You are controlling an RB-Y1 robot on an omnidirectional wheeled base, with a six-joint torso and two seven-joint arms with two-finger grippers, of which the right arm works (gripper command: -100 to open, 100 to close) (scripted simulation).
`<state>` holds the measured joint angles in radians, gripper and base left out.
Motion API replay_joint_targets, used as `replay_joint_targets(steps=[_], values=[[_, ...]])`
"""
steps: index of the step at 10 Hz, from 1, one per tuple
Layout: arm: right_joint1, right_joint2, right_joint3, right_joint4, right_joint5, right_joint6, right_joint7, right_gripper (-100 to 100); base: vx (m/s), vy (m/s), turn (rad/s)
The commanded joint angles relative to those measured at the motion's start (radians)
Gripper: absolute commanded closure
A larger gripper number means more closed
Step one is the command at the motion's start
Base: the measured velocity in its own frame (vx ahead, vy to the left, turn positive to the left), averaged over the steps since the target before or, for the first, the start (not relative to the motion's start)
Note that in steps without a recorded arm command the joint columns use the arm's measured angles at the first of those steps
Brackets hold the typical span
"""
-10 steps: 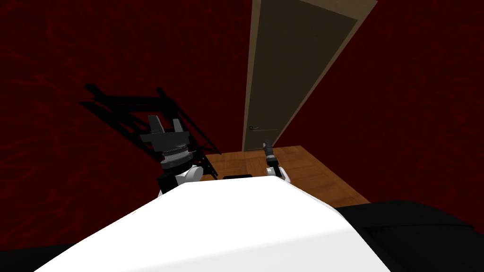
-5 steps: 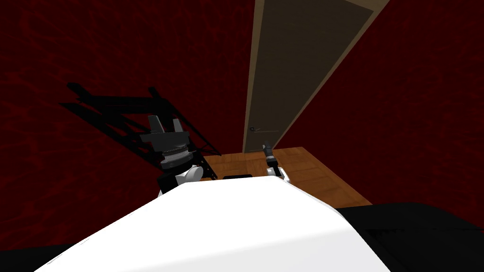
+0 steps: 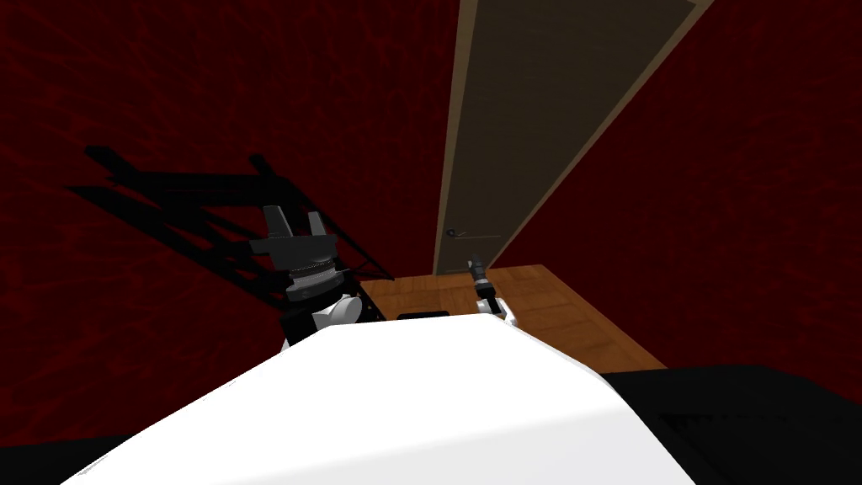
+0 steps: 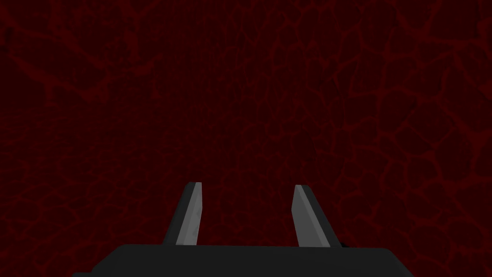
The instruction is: Pull the door open
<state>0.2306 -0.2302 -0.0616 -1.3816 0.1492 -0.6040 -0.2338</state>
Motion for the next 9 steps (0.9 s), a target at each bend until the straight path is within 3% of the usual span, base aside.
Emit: replay_joint_targets(steps=[1, 7, 9], values=[[-0.012, -0.006, -0.002, 0.039, 0.006, -0.011, -0.013, -100, 0.093, 0.014, 0.015], [-0.057, -0.034, -0.013, 0.174, 0.023, -0.046, -0.060, -100, 0.100, 0.008, 0.011], [-0.083, -0.050, -0.020, 0.250, 0.033, -0.065, -0.087, -100, 0.169, 0.001, 0.020]])
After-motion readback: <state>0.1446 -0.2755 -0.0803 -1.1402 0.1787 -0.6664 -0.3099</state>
